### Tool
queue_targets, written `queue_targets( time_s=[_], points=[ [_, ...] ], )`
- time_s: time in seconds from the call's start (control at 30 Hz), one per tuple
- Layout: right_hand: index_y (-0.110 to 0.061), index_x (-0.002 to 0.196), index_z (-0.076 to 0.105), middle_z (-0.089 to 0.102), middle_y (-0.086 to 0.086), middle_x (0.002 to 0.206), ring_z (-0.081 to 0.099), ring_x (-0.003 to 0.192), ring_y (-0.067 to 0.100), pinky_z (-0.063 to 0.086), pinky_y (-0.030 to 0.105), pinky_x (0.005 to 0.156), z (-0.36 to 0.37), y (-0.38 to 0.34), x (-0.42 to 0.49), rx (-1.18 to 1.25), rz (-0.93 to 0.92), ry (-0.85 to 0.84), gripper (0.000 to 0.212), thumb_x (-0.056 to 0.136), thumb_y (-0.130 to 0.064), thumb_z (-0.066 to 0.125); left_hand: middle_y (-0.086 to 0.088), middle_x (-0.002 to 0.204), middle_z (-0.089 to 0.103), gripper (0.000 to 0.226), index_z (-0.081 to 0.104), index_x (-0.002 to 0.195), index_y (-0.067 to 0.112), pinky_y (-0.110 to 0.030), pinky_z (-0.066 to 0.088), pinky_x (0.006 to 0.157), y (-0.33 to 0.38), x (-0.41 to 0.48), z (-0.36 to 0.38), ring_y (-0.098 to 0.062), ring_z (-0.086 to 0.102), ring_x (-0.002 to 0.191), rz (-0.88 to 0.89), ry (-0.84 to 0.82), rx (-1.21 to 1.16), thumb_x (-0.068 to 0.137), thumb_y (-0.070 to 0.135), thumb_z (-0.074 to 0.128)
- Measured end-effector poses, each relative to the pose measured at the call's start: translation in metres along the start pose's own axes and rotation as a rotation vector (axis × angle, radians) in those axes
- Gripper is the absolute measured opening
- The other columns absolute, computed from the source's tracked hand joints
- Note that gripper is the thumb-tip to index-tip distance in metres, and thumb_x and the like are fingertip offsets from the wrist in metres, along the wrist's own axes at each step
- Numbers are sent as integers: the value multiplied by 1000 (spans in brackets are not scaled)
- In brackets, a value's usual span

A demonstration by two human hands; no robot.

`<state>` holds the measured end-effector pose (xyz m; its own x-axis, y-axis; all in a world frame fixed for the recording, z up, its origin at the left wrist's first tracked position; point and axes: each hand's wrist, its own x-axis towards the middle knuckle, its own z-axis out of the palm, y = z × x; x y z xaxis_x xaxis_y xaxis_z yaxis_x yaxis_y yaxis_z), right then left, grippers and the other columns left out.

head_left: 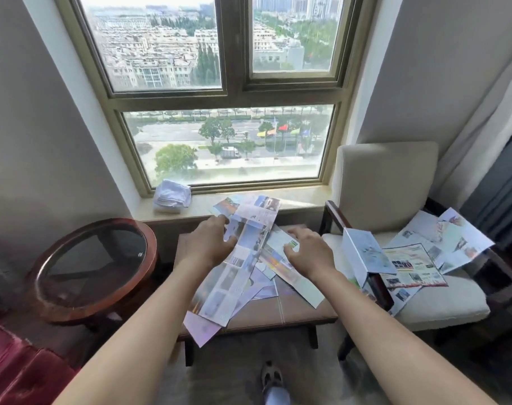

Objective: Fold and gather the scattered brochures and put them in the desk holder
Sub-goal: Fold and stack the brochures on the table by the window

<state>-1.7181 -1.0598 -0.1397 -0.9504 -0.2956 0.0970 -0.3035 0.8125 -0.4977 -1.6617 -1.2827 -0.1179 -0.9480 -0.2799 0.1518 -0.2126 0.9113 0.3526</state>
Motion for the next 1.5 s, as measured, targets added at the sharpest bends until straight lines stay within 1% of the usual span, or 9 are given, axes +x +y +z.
queue_targets(
  time_s=[0.43, 0.67, 0.77, 0.87, 0.93, 1.07, 1.23, 1.37, 1.5],
  points=[
    [-24, 132, 51, 58, 0, 130, 50, 122, 20, 49, 37, 90, 80, 15, 217, 6, -47, -196, 44, 88, -28, 51, -1, 117, 62, 38, 57, 120, 18, -33, 47, 76, -43, 188, 73, -22, 56, 110, -214, -34, -65, 85, 31, 53],
    [-23, 125, 59, 64, -1, 118, 53, 116, 19, 51, 33, 79, 172, 34, 233, 14, -123, -212, 36, 89, -21, 54, 3, 111, 64, 28, 58, 113, 22, -35, 50, 79, -111, 187, 157, -18, 57, 103, -296, -126, -86, 86, 30, 53],
    [-25, 123, 60, 63, -5, 123, 54, 120, 16, 52, 32, 86, 227, 53, 213, 42, -108, -271, 35, 88, -23, 58, 4, 104, 64, 21, 59, 103, 25, -37, 52, 70, -145, 172, 214, -20, 59, 95, -367, -191, -94, 85, 28, 49],
    [-23, 119, 64, 66, -7, 118, 58, 115, 13, 49, 26, 90, 274, 69, 200, 10, -151, -339, 33, 86, -21, 62, 5, 90, 61, 8, 52, 90, 27, -31, 42, 56, -180, 147, 261, -22, 61, 85, -434, -236, -118, 82, 26, 51],
    [-23, 119, 65, 67, -8, 116, 59, 113, 12, 50, 25, 89, 291, 74, 206, -3, -166, -357, 33, 86, -21, 63, 9, 82, 58, 18, 55, 96, 30, -30, 44, 55, -192, 131, 277, -19, 60, 80, -470, -273, -114, 79, 27, 53],
    [-21, 119, 64, 66, -5, 115, 59, 112, 14, 51, 26, 88, 323, 68, 216, 20, -185, -404, 33, 86, -20, 64, 12, 78, 57, 6, 47, 81, 33, -28, 50, 57, -215, 104, 285, -10, 56, 71, -675, -313, -64, 80, 35, 53],
    [-21, 122, 59, 61, -4, 123, 55, 116, 18, 45, 30, 95, 397, 68, 198, -41, -296, -585, 32, 90, -23, 55, 4, 83, 63, 26, 46, 81, 24, -27, 46, 61, -244, 66, 330, -18, 63, 78, -1068, -534, 2, 88, 49, 45],
    [-25, 127, 51, 53, -6, 130, 48, 120, 19, 43, 31, 96, 462, 74, 172, -73, -389, -718, 40, 87, -26, 55, -10, 114, 53, 34, 46, 108, 11, -36, 48, 72, -246, 43, 387, -32, 59, 98, -1297, -386, -176, 89, 38, 55],
    [-25, 136, 42, 40, -7, 144, 36, 134, 16, 36, 31, 109, 504, 92, 155, -108, -415, -784, 51, 87, -33, 54, -18, 128, 45, 53, 41, 121, 4, -34, 38, 69, -239, 39, 423, -38, 55, 105, -1565, -197, -348, 84, 33, 65]
  ],
)
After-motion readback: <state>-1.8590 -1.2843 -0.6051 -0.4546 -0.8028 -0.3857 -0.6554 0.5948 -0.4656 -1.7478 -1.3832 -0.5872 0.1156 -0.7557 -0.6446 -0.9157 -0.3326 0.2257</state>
